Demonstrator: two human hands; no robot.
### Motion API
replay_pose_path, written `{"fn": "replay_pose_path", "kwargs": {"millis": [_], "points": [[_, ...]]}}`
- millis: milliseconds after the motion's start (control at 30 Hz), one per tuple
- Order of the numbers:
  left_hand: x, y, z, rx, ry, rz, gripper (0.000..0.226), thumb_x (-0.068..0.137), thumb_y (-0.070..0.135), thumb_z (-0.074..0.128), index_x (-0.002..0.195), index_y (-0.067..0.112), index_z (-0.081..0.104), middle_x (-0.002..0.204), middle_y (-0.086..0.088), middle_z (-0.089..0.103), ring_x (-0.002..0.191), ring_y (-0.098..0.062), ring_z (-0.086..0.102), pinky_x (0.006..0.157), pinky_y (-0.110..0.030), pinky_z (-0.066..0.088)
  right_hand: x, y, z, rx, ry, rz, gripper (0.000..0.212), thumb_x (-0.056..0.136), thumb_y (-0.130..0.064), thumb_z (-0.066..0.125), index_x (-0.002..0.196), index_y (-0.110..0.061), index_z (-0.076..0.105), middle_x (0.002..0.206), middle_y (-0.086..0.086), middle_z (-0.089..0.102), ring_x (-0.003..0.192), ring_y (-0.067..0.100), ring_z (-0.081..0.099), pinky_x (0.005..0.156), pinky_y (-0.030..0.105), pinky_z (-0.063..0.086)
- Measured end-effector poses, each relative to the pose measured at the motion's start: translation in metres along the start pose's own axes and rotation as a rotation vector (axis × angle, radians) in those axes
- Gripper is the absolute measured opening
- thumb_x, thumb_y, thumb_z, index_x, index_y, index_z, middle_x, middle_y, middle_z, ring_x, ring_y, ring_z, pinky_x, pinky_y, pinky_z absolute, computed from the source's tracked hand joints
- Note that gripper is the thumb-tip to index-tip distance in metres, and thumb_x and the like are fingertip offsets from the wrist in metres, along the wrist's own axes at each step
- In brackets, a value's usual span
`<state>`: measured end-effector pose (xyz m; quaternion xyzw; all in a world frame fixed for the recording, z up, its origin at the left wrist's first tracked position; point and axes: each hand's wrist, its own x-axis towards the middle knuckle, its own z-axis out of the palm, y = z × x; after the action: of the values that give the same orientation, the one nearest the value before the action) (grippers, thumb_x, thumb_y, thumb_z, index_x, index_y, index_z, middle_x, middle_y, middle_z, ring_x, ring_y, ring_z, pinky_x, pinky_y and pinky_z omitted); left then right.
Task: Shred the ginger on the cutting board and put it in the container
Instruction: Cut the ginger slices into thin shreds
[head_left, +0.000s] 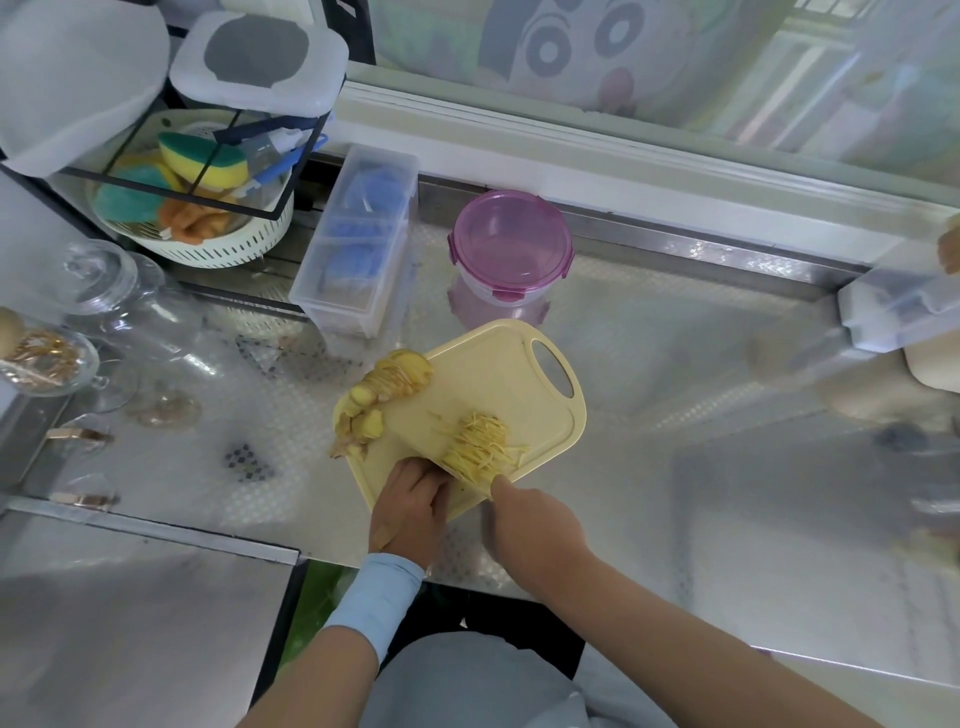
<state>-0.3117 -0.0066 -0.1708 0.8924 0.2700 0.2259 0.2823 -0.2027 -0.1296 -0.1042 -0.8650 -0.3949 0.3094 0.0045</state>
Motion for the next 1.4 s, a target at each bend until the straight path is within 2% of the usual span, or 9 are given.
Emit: {"fn": "replay_pose_path", "kwargs": {"millis": [200, 400, 533, 667, 800, 933, 1067, 1267, 1400], "points": [[-0.001, 0.001, 0.0, -0.003, -0.004, 0.005, 0.023, 0.089, 0.019, 0.054, 0.086, 0.003, 0.072, 0.09, -0.011, 0.064, 0.092, -0.024, 0.051, 0.08, -0.022, 0.038, 0.007, -0.01, -0.012, 0.011, -0.061, -0.033, 0.015, 0.092, -0.009, 0.039, 0.106, -0.015, 0.037, 0.084, 0.008, 0.052, 0.072, 0.032, 0.052, 0.061, 0.036, 0.04], [-0.001, 0.0, -0.001, 0.017, 0.019, 0.035, 0.025, 0.088, 0.017, 0.052, 0.085, 0.002, 0.072, 0.092, -0.011, 0.065, 0.092, -0.022, 0.051, 0.079, -0.024, 0.041, 0.001, -0.002, -0.01, 0.011, -0.023, -0.05, 0.018, 0.094, -0.012, 0.041, 0.111, -0.016, 0.039, 0.073, 0.001, 0.043, 0.07, 0.029, 0.049, 0.06, 0.035, 0.037], [0.0, 0.0, 0.0, 0.039, 0.032, 0.047, 0.024, 0.087, 0.015, 0.051, 0.083, 0.001, 0.071, 0.089, -0.013, 0.065, 0.09, -0.023, 0.05, 0.078, -0.028, 0.042, -0.009, 0.009, 0.0, 0.037, 0.034, 0.005, 0.025, 0.1, -0.023, 0.041, 0.124, -0.024, 0.038, 0.073, 0.0, 0.049, 0.065, 0.027, 0.05, 0.057, 0.034, 0.041], [0.001, 0.001, 0.0, 0.034, 0.038, 0.04, 0.024, 0.087, 0.015, 0.051, 0.082, 0.002, 0.071, 0.087, -0.013, 0.065, 0.091, -0.023, 0.05, 0.079, -0.027, 0.041, -0.011, 0.012, 0.005, 0.006, 0.064, 0.013, 0.036, 0.102, -0.023, 0.042, 0.136, -0.029, 0.036, 0.064, -0.006, 0.036, 0.056, 0.021, 0.038, 0.046, 0.029, 0.026], [0.001, 0.003, -0.001, 0.024, 0.036, 0.026, 0.025, 0.088, 0.017, 0.052, 0.081, 0.003, 0.071, 0.086, -0.012, 0.064, 0.091, -0.022, 0.051, 0.076, -0.025, 0.041, -0.006, 0.006, 0.006, 0.009, 0.038, 0.007, 0.027, 0.1, -0.02, 0.041, 0.127, -0.022, 0.039, 0.069, -0.001, 0.045, 0.062, 0.027, 0.051, 0.055, 0.033, 0.038], [0.0, 0.001, -0.001, 0.002, 0.025, 0.035, 0.025, 0.09, 0.017, 0.052, 0.083, 0.003, 0.071, 0.087, -0.012, 0.064, 0.09, -0.024, 0.051, 0.077, -0.025, 0.042, 0.003, -0.006, -0.004, 0.011, -0.037, -0.022, 0.018, 0.094, -0.012, 0.04, 0.112, -0.015, 0.038, 0.08, 0.005, 0.046, 0.073, 0.03, 0.049, 0.062, 0.034, 0.036], [-0.001, 0.001, -0.001, 0.009, 0.025, 0.024, 0.025, 0.089, 0.017, 0.052, 0.085, 0.002, 0.072, 0.089, -0.011, 0.065, 0.092, -0.023, 0.051, 0.08, -0.019, 0.038, 0.007, -0.009, -0.01, 0.014, -0.032, -0.031, 0.018, 0.09, -0.008, 0.039, 0.107, -0.015, 0.037, 0.079, 0.006, 0.048, 0.07, 0.031, 0.051, 0.059, 0.034, 0.038], [0.0, 0.002, -0.001, 0.015, 0.042, 0.038, 0.025, 0.088, 0.015, 0.051, 0.083, 0.001, 0.071, 0.088, -0.013, 0.065, 0.091, -0.023, 0.05, 0.078, -0.025, 0.042, -0.008, 0.008, 0.004, -0.007, 0.052, 0.015, 0.029, 0.099, -0.02, 0.041, 0.127, -0.024, 0.038, 0.069, -0.003, 0.042, 0.059, 0.025, 0.044, 0.049, 0.029, 0.033], [-0.001, 0.001, 0.0, 0.0, 0.04, 0.027, 0.025, 0.089, 0.016, 0.052, 0.083, 0.001, 0.071, 0.087, -0.013, 0.065, 0.091, -0.023, 0.051, 0.079, -0.025, 0.042, -0.013, 0.009, 0.005, 0.02, 0.047, 0.024, 0.029, 0.101, -0.021, 0.041, 0.127, -0.03, 0.034, 0.072, -0.004, 0.046, 0.061, 0.024, 0.047, 0.057, 0.032, 0.037]]}}
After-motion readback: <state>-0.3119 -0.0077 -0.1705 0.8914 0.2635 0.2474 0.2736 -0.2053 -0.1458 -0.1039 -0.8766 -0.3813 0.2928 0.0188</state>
